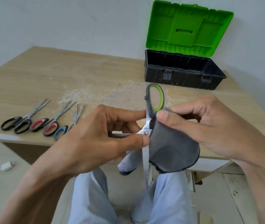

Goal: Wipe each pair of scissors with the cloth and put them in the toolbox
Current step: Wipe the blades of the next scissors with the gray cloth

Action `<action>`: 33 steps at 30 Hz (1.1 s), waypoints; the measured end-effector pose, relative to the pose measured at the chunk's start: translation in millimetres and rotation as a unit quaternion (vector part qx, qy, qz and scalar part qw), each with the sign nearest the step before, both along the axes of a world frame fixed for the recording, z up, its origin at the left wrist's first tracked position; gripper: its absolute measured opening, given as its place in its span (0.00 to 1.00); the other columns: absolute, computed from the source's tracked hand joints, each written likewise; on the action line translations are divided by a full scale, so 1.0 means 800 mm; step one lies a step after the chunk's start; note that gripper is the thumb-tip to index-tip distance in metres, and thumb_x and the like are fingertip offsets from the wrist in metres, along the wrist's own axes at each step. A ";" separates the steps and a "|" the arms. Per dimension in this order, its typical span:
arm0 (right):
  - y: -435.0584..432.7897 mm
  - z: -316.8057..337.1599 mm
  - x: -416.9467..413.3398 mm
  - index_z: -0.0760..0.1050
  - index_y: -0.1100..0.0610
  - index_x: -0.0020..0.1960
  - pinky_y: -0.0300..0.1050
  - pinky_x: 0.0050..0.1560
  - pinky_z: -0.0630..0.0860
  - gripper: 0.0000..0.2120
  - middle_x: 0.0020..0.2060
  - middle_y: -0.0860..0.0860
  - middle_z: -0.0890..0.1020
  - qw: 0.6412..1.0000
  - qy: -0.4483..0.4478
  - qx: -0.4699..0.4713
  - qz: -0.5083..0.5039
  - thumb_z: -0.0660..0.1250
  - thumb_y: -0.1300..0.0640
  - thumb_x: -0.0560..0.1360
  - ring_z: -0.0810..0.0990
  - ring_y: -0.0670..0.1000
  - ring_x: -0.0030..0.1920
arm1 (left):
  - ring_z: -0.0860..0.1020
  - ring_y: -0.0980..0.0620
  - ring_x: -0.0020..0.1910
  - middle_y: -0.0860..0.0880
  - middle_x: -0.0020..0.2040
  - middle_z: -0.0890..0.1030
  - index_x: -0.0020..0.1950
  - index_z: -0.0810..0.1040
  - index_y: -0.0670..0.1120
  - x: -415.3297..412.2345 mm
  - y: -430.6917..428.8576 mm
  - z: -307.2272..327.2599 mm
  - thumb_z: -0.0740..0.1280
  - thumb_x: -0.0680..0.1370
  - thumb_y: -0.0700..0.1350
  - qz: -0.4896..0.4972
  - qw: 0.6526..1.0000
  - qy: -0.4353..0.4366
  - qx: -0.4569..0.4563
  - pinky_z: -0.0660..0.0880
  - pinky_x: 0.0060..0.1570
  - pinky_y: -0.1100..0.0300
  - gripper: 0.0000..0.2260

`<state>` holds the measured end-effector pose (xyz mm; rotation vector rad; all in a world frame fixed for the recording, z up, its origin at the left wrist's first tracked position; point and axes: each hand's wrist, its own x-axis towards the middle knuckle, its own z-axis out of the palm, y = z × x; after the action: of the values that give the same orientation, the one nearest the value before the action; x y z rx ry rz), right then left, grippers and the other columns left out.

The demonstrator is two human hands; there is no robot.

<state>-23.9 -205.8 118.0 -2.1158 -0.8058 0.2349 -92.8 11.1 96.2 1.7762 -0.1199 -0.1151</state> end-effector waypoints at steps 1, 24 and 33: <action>0.003 -0.004 0.000 0.89 0.50 0.45 0.60 0.39 0.80 0.22 0.37 0.60 0.86 1.000 0.002 -0.009 0.006 0.65 0.35 0.77 0.83 0.63 0.37 | 0.73 0.56 0.25 0.52 0.36 0.82 0.64 0.81 0.52 0.000 0.000 0.001 0.76 0.69 0.42 0.005 1.000 -0.003 -0.005 0.73 0.28 0.65 0.23; -0.007 -0.004 -0.006 0.87 0.49 0.46 0.52 0.38 0.82 0.12 0.37 0.53 0.87 0.998 -0.020 0.003 0.062 0.72 0.42 0.78 0.85 0.58 0.38 | 0.74 0.60 0.25 0.50 0.34 0.81 0.72 0.71 0.53 -0.006 0.004 0.008 0.75 0.68 0.40 -0.018 0.997 -0.055 -0.040 0.72 0.27 0.65 0.33; -0.016 0.004 -0.005 0.89 0.49 0.50 0.65 0.42 0.84 0.10 0.42 0.52 0.90 0.997 0.055 0.036 0.027 0.74 0.44 0.76 0.90 0.58 0.42 | 0.71 0.52 0.23 0.46 0.34 0.79 0.61 0.78 0.51 -0.005 0.014 0.004 0.76 0.68 0.39 -0.022 0.996 -0.033 -0.085 0.70 0.25 0.64 0.23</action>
<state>-27.7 -219.0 121.5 -1.9964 -0.7958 0.3444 -97.1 22.1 99.8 1.6077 -0.2102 -0.0750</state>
